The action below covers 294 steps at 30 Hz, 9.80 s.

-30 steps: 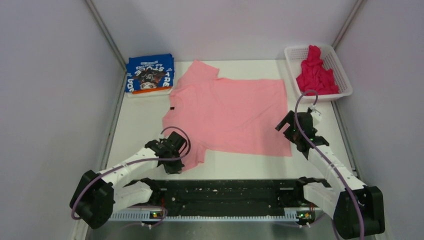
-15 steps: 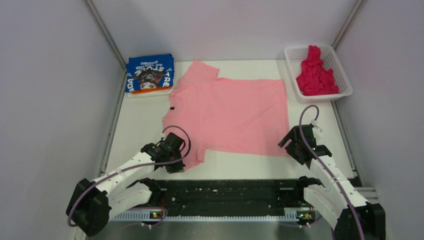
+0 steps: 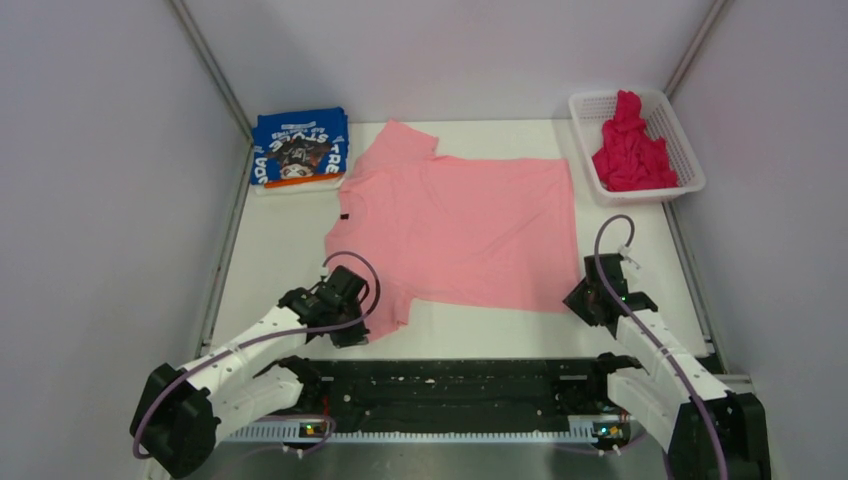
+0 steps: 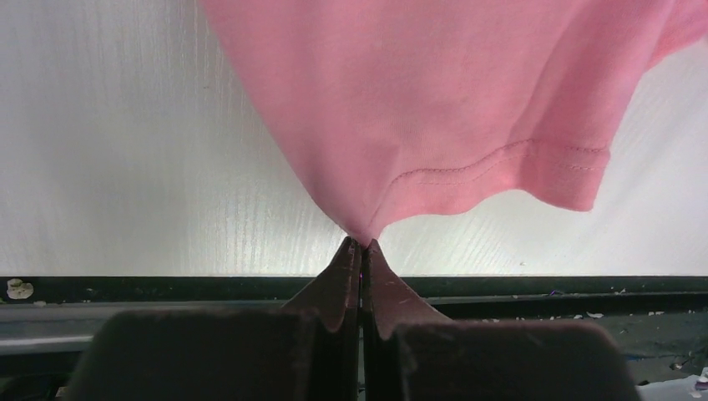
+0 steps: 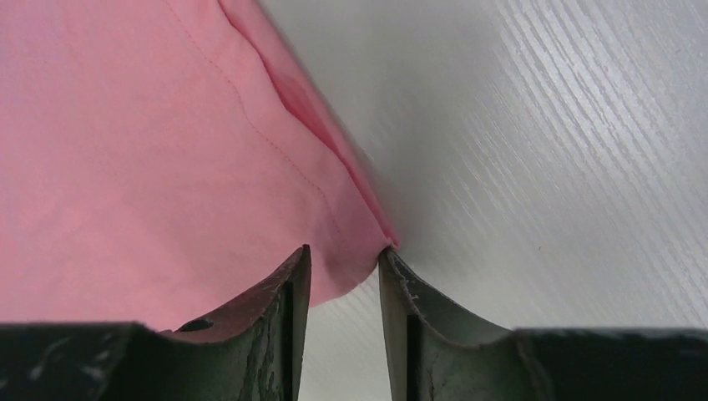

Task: Fold and stack the t-shirts
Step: Grab the side of the flattened tshirt closest away from the robot with both arms, then fold the flattened tshirt in 1/3 of the way, then grab the side of the flattened tshirt furthest away from the robot with both arms

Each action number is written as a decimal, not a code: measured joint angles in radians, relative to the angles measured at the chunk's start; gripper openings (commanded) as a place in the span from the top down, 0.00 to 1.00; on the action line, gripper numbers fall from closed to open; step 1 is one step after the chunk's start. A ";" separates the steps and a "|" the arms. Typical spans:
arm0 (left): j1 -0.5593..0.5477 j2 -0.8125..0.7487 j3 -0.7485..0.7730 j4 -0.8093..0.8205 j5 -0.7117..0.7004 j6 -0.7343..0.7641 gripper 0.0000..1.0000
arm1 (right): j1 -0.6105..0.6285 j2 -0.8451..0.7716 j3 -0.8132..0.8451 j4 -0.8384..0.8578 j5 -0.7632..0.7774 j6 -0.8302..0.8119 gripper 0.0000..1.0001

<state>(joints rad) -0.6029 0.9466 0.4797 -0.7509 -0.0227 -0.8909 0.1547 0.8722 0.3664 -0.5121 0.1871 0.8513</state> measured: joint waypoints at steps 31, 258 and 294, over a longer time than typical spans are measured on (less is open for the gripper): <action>-0.089 -0.039 0.081 -0.089 0.077 -0.091 1.00 | -0.001 -0.007 0.059 -0.133 0.054 -0.016 1.00; 0.089 0.577 0.526 0.345 0.042 0.231 0.01 | 0.187 -0.050 0.027 0.215 -0.124 -0.192 0.01; 0.081 0.235 0.059 0.469 0.039 -0.018 0.01 | 0.419 -0.145 -0.036 0.130 -0.004 -0.010 0.01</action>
<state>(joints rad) -0.5220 1.1820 0.5385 -0.2817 0.0158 -0.9092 0.5739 0.7269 0.3302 -0.3817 0.1829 0.8417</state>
